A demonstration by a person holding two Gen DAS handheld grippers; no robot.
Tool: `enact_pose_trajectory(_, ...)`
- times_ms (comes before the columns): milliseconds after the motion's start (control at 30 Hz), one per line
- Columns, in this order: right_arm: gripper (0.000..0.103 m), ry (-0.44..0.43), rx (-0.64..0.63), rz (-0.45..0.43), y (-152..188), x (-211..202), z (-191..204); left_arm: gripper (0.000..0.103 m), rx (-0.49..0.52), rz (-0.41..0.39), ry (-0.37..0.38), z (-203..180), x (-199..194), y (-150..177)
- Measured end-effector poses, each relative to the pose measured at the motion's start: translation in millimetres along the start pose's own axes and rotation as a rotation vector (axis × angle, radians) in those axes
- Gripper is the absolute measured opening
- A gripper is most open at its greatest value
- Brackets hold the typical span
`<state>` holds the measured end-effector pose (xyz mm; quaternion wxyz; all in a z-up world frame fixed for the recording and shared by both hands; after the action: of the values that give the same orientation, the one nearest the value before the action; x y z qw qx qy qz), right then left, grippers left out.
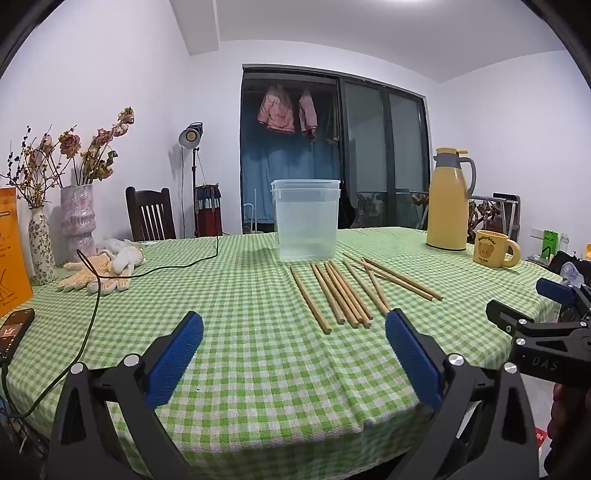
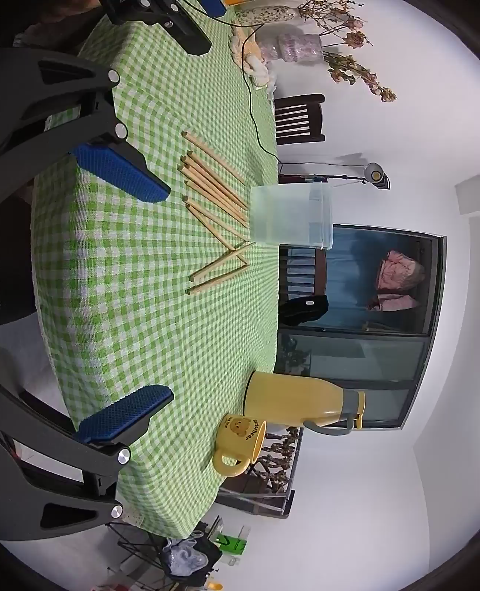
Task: Organize utensils
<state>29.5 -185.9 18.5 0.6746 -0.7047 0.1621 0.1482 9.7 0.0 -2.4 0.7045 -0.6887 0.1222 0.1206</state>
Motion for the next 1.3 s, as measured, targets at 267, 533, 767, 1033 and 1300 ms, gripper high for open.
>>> enact_pose_trajectory(267,0.095,-0.032,0.009,-0.009,-0.3,-5.0,-3.7,0.096,0.006,-0.005,-0.001,-0.3,0.3,0.4)
enact_pose_trajectory(533,0.095,-0.033,0.008,0.009,0.0,1.4,-1.7,0.096,0.002,0.000,-0.007,-4.1,-2.7,-2.2)
enact_pose_trajectory(767,0.095,-0.026,0.008,0.009,0.5,0.1,-1.5,0.096,0.006,-0.003,-0.006,-5.0,-3.3,-1.5)
enact_pose_trajectory(1033,0.095,-0.027,0.002,0.012,-0.4,1.8,-1.0,0.096,0.010,-0.006,-0.005,-3.6,-1.8,-3.0)
enact_pose_trajectory(1300,0.095,-0.029,0.003,0.007,0.1,1.6,-1.1,0.096,0.012,-0.007,-0.005,-3.7,-2.0,-3.3)
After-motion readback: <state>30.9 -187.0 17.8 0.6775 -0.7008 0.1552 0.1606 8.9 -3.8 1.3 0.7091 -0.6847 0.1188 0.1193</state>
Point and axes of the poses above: each gripper's, at about its wrist camera, not at the fingertips, and x roughly the way its jaws point, z to its left, y to its underside, the point moved 1 cm from there along x, roughly the way its jaws point, and after that the axes turned 6 degrees about z, right-handed, at the moved point
